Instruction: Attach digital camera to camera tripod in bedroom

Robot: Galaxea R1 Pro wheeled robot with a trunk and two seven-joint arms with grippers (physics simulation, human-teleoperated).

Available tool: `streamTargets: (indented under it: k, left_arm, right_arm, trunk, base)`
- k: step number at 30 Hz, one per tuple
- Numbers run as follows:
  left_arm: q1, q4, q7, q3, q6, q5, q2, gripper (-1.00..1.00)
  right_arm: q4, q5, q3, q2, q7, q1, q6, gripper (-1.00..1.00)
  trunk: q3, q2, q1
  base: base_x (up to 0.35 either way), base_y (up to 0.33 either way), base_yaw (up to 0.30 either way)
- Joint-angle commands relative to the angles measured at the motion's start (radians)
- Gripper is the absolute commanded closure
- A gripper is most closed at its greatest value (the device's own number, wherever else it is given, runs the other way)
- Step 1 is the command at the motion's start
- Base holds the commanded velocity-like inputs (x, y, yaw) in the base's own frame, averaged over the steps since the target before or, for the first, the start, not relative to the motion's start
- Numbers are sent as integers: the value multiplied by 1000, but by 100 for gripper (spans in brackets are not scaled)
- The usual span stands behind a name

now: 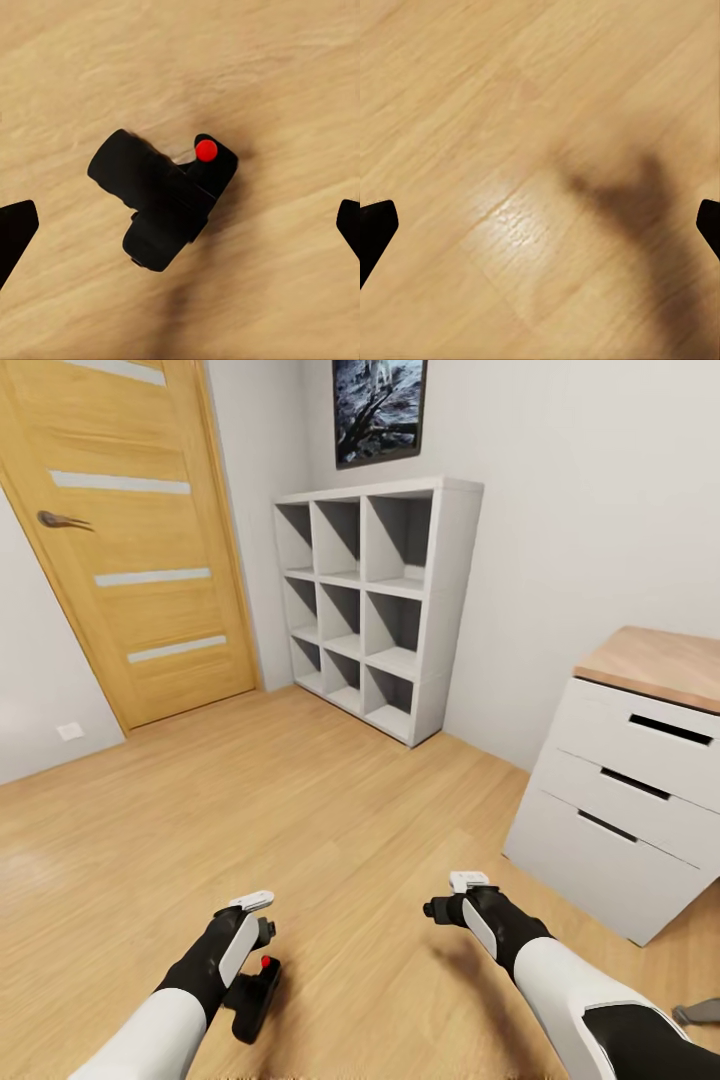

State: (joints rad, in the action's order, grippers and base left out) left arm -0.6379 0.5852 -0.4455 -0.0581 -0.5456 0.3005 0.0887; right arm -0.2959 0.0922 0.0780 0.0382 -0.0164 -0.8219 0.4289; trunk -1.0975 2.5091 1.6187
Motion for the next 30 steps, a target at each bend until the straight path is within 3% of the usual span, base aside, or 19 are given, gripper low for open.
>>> streamTargets:
  k: [1,30]
  left_arm:
    - [0,2,-7,-2,-2,10,1,-100]
    - [0,4,-5,4,-1,8,0,-100]
  right_arm:
    - [-2,9,8,-1,1,0,5,-100]
    - [-3,9,8,-3,1,0,5,-100]
  trunk:
    - [-5,1,0]
    - [-117,7,13]
  base:
    - [0,0,0]
    - [0,0,0]
